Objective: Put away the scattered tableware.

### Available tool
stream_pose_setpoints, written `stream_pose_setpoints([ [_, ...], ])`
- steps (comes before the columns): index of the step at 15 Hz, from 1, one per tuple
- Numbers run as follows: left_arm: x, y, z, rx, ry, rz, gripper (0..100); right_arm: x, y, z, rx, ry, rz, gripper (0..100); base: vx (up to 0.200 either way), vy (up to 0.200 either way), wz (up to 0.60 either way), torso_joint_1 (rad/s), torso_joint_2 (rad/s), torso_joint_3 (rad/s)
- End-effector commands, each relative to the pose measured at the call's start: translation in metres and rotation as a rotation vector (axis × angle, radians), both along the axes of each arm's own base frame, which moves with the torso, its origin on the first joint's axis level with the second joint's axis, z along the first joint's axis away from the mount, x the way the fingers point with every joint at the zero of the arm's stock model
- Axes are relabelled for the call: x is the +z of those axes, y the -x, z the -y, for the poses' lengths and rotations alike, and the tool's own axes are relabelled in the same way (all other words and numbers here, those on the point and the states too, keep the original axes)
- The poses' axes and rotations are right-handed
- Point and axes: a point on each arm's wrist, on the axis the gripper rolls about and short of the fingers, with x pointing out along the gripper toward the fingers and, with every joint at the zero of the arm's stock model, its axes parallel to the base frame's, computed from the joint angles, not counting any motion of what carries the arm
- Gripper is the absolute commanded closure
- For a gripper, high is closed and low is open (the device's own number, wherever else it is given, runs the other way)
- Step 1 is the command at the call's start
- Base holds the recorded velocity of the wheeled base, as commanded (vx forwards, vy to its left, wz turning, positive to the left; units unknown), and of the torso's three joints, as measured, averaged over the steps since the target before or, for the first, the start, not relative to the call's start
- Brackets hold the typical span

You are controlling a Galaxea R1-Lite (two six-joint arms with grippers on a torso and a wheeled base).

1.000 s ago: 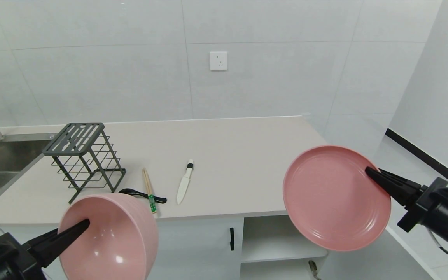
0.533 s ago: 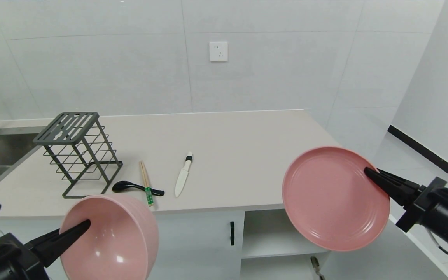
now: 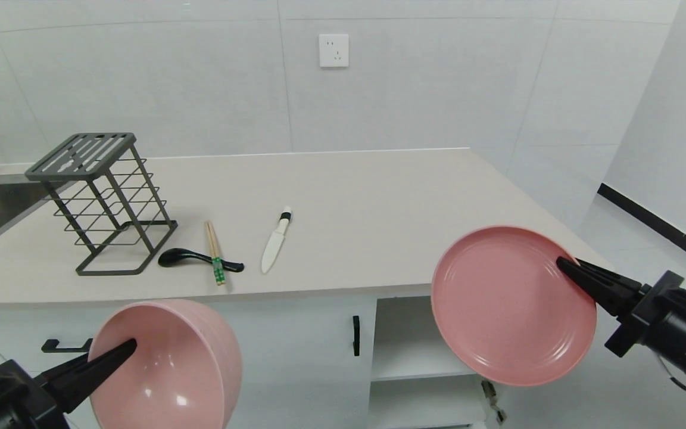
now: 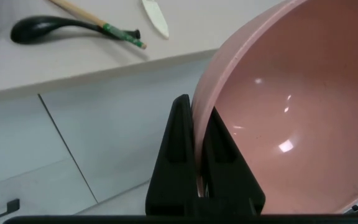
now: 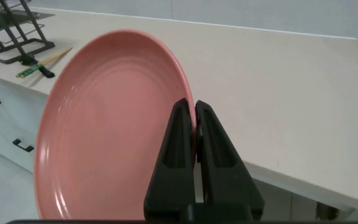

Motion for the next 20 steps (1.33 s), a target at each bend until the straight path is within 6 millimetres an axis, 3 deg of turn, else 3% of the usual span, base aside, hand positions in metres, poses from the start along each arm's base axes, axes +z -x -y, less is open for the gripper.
stream_pose_setpoints([
  [1,-0.001,0.000,0.000,0.000,0.000,-0.006,100,-0.001,-0.001,0.000,-0.001,0.001,-0.005,100,0.000,0.000,0.00,-0.261,0.52,0.251],
  [20,-0.003,-0.002,0.000,0.000,-0.001,-0.038,100,-0.020,-0.012,-0.003,-0.021,0.022,-0.105,100,0.000,0.000,0.00,-0.257,0.44,0.193],
])
